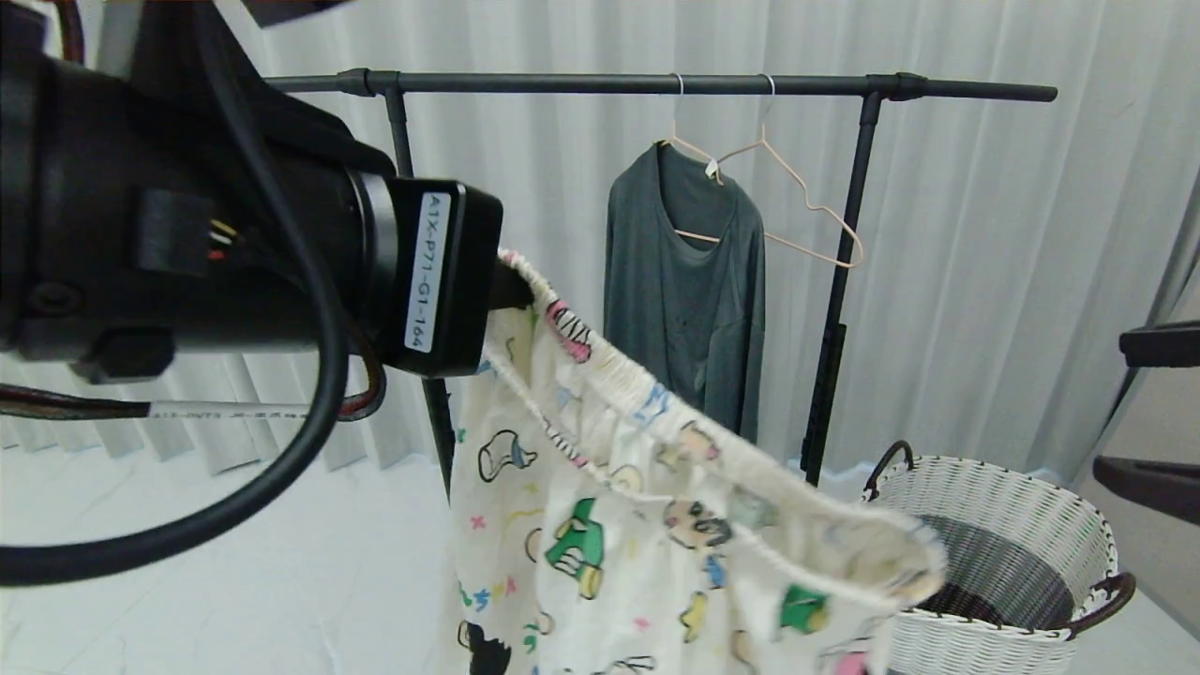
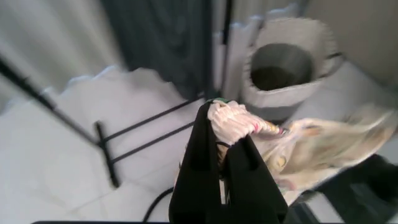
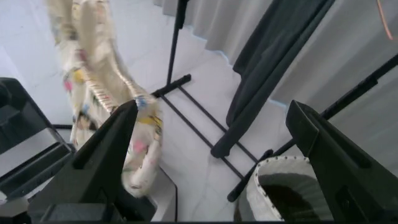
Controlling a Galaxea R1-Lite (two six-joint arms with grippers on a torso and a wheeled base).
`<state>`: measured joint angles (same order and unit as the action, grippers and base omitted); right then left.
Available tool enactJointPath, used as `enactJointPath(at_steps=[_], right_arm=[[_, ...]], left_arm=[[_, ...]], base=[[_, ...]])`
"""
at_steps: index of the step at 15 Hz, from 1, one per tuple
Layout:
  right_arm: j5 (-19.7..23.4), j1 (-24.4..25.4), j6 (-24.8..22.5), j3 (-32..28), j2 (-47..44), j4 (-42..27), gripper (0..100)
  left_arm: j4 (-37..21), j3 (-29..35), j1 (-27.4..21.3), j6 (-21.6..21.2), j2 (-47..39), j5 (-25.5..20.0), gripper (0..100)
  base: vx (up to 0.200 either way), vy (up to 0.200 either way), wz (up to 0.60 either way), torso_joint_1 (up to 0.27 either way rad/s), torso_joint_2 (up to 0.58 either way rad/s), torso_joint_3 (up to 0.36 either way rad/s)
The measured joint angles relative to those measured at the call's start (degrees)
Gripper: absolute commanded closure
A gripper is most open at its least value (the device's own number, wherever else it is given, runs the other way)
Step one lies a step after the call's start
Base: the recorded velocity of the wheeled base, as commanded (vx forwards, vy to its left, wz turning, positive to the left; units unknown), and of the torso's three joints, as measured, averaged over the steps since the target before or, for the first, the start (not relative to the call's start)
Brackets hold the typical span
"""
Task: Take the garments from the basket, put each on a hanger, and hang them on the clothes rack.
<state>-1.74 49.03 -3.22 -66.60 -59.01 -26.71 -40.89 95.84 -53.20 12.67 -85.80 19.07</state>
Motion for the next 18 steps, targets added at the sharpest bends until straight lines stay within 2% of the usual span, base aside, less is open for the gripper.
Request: enactJointPath(at_steps=[3, 5, 8, 10, 14, 18], right_arm=[[-0.35, -4.39, 0.29, 1.44, 1.49, 0.17, 0], [-1.76, -11.33, -0.15, 1.77, 0.91, -0.68, 0], [-8.66, -22.1, -2.9, 2.57, -1.65, -2.41, 0], [-10.44, -27.4, -6.57, 3.89, -2.97, -2.6, 0], [-10.74, -32.67, -11.01, 6.21, -3.89, -1.26, 0], [-10.44, -33.93, -11.23, 9.05, -4.05, 5.06, 0]], left_arm=[[0.0, -3.8, 1.57, -0.11, 0.35, 1.6, 100], [0.0, -6.77, 1.72, -2.13, 1.4, 4.08, 100], [0.09, -12.47, 1.99, -3.89, 4.0, 11.01, 100], [0.11, -15.82, 2.12, -4.05, 6.64, 11.97, 100], [0.09, -18.26, 4.63, -4.64, 9.84, 14.13, 100], [0.11, -18.62, 5.85, -4.68, 11.13, 14.59, 100]], base=[[0.0, 0.0, 0.0, 0.0, 0.0, 0.0], [0.0, 0.0, 0.0, 0.0, 0.0, 0.0], [0.0, 0.0, 0.0, 0.0, 0.0, 0.0], [0.0, 0.0, 0.0, 0.0, 0.0, 0.0], [0.0, 0.0, 0.0, 0.0, 0.0, 0.0], [0.0, 0.0, 0.0, 0.0, 0.0, 0.0]])
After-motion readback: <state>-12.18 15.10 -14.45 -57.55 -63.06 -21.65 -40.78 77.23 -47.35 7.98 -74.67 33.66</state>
